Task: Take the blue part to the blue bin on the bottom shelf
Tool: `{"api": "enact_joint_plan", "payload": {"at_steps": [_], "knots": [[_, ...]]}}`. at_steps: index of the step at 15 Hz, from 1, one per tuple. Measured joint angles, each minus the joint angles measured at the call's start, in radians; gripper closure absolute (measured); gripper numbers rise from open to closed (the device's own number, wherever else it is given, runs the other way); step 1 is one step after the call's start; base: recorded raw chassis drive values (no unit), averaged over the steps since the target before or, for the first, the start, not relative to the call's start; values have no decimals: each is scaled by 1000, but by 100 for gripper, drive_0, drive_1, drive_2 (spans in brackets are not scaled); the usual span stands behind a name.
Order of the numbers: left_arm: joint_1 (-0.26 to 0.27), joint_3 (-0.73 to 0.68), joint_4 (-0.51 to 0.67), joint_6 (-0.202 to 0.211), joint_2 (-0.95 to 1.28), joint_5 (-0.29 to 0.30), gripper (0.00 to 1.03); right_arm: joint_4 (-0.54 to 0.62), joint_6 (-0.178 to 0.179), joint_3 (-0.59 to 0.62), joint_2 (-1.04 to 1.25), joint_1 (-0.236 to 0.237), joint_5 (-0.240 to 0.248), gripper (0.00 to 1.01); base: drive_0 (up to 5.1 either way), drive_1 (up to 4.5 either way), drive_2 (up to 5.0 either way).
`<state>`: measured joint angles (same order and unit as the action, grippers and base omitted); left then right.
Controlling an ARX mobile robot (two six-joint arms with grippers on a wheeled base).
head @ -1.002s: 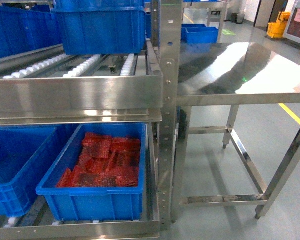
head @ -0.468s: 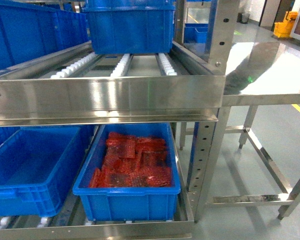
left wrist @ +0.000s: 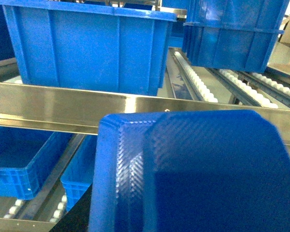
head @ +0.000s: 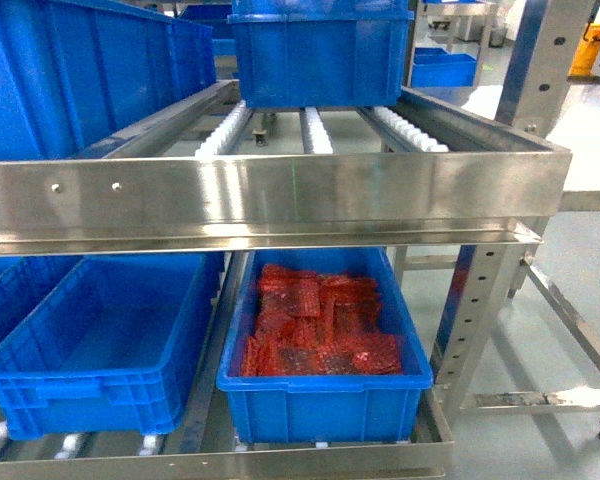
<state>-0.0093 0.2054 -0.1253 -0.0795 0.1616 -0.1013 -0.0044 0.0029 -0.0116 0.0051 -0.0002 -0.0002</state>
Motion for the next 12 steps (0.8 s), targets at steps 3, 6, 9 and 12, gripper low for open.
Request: {"api": "enact_joint_plan", "payload": {"at_steps": [3,6,9,12], "knots": [[0,0,-1,0,0,0,59,-1,0,0,0,0,0,3,-503,242,242],[0,0,-2,0,2,-2,59,-1,0,0,0,0,-4,3,-168,80,80],[0,0,0,-1,1,-3,59,-3,0,0,0,0,-3,3,0,0,0],[-1,0,0,-1,1,-3,59,0,0,0,0,0,-2,3,0,0,0]]}}
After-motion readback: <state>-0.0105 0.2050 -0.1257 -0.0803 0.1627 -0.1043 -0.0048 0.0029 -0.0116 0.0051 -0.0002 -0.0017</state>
